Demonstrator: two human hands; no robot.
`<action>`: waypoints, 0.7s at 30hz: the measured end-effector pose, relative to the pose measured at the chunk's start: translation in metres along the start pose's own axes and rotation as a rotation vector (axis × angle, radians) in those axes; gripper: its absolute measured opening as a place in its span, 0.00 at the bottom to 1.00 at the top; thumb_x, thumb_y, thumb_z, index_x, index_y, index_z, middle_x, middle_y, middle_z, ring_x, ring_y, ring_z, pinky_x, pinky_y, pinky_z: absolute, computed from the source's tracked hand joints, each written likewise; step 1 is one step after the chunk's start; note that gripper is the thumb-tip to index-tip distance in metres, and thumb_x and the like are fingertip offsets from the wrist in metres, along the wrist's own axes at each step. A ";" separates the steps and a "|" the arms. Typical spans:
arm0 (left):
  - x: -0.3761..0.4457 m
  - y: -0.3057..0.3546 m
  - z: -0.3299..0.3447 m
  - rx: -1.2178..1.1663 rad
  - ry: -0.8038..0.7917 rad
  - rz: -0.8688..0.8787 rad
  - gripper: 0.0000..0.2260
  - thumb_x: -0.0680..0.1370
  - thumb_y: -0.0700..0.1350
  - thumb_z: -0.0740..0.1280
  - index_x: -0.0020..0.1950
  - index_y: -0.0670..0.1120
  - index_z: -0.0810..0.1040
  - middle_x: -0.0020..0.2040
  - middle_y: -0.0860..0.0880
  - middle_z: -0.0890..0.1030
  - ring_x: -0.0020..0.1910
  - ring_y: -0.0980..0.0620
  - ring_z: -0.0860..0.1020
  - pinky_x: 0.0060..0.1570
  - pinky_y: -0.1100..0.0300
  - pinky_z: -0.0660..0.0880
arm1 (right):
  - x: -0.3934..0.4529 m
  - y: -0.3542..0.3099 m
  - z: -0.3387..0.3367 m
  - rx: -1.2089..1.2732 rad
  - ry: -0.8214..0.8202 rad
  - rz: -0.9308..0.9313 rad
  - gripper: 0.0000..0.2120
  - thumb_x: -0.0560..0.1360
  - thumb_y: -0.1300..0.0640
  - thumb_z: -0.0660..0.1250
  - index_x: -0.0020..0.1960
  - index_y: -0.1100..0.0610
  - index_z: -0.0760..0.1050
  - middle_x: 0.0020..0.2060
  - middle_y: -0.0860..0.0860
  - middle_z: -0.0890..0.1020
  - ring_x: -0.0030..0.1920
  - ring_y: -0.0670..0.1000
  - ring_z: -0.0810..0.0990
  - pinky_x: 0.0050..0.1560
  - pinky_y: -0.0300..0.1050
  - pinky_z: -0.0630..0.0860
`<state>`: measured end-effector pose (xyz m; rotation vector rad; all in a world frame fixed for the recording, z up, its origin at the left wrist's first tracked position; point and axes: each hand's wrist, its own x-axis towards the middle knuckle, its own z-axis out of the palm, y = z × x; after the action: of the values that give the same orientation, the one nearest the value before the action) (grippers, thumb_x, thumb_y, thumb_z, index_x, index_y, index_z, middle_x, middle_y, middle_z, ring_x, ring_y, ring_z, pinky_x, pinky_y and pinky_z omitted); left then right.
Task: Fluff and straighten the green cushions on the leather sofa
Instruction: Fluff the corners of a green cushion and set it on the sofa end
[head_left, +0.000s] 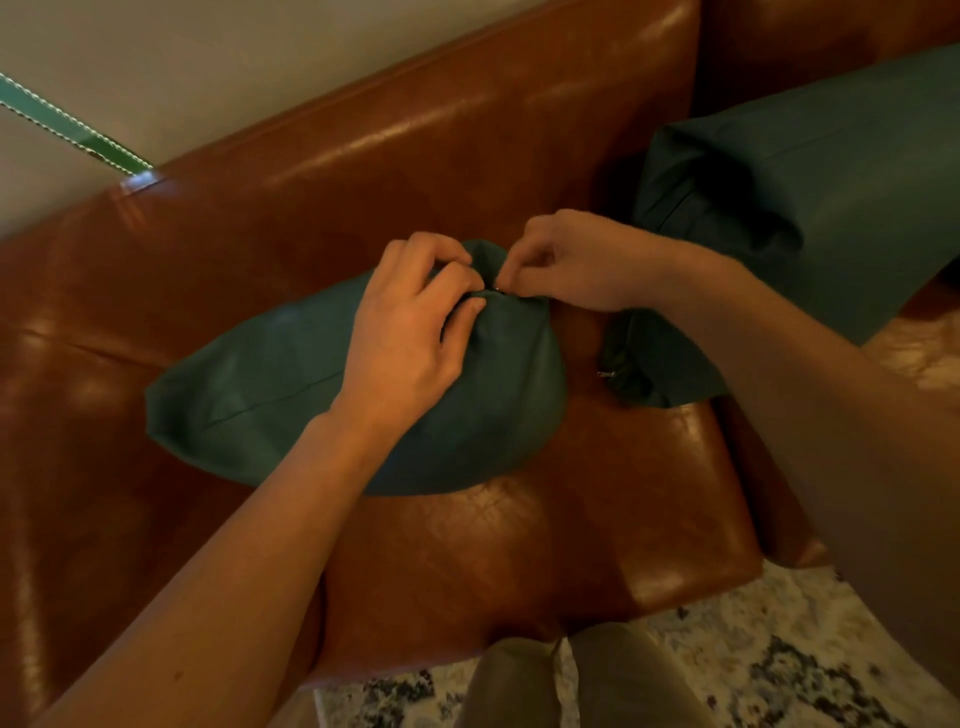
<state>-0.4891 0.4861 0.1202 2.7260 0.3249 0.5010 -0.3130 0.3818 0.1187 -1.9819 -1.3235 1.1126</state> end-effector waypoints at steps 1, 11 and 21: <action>-0.001 0.000 0.001 0.006 0.002 0.005 0.04 0.78 0.42 0.67 0.48 0.41 0.79 0.52 0.44 0.76 0.50 0.46 0.73 0.52 0.61 0.68 | 0.003 0.000 -0.004 -0.012 -0.082 0.001 0.07 0.79 0.54 0.65 0.50 0.48 0.83 0.39 0.38 0.75 0.38 0.28 0.74 0.39 0.23 0.69; -0.004 -0.004 0.002 -0.009 0.047 -0.070 0.05 0.79 0.43 0.67 0.49 0.41 0.79 0.52 0.44 0.76 0.51 0.47 0.73 0.52 0.59 0.70 | 0.006 0.002 0.007 -0.049 0.175 -0.059 0.08 0.80 0.52 0.63 0.46 0.49 0.80 0.44 0.48 0.76 0.42 0.48 0.76 0.43 0.43 0.73; -0.015 -0.005 0.002 -0.006 0.081 -0.047 0.06 0.79 0.42 0.67 0.52 0.41 0.81 0.53 0.44 0.78 0.51 0.47 0.75 0.52 0.57 0.72 | -0.009 0.003 0.042 0.178 0.720 0.098 0.09 0.77 0.52 0.64 0.40 0.52 0.78 0.41 0.46 0.74 0.39 0.46 0.75 0.43 0.47 0.76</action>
<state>-0.5028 0.4852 0.1117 2.6905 0.4067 0.5991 -0.3489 0.3711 0.0973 -2.0370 -0.7262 0.4422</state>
